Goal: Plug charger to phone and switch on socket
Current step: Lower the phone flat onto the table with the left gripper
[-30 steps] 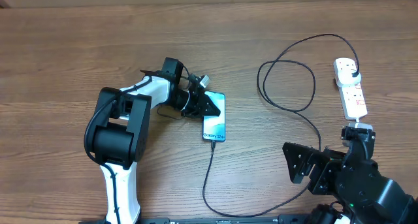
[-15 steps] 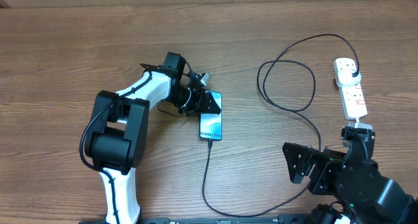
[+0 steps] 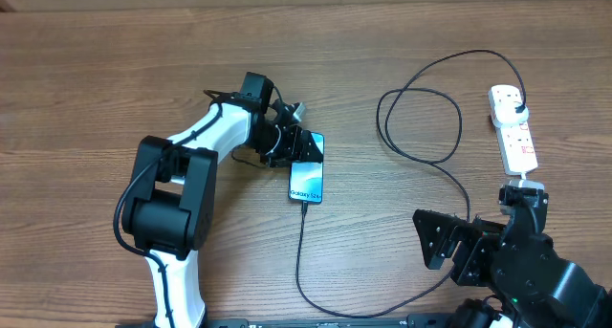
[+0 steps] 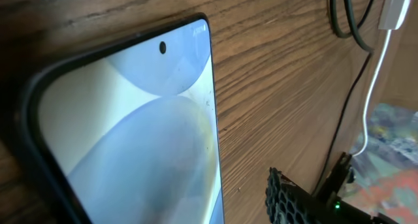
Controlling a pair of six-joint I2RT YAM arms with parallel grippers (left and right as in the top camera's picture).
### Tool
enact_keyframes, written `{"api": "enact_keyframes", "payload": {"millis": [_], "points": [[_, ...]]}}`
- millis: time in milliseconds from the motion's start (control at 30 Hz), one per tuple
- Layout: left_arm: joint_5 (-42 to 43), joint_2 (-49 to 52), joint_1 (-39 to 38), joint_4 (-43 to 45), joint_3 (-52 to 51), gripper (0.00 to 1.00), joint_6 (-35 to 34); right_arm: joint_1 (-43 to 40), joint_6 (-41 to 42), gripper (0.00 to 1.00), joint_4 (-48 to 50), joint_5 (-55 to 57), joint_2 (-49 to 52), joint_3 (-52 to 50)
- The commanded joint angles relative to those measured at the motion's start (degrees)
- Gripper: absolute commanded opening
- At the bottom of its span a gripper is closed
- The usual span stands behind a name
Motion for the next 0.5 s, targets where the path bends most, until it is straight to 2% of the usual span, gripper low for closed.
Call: {"api": "enact_keyframes", "payload": {"millis": [0,133,233,333,467], "points": [[-15.6,5.0,-1.5,0.2,-2.6,0.63,4.6,-0.2,0.3,1.00,0.2,0.0,0.0,-0.1],[-20.2,5.0,-2.8,0.3,-2.6,0.63,4.2,-0.2,0.2,1.00,0.1,0.0,0.0,-0.1],[-24.5,5.0,-2.9,0.2,-2.6,0.64,0.6,-0.2,0.3,1.00,0.1,0.0,0.0,-0.1],[-24.7,5.0,-2.9,0.2,-2.6,0.63,-2.1,-0.2,0.3,1.00,0.2,0.0,0.0,-0.1],[-24.4,5.0,-3.0,0.0,-2.6,0.64,-9.0,-0.2,0.3,1.00,0.4,0.0,0.0,-0.1]]}}
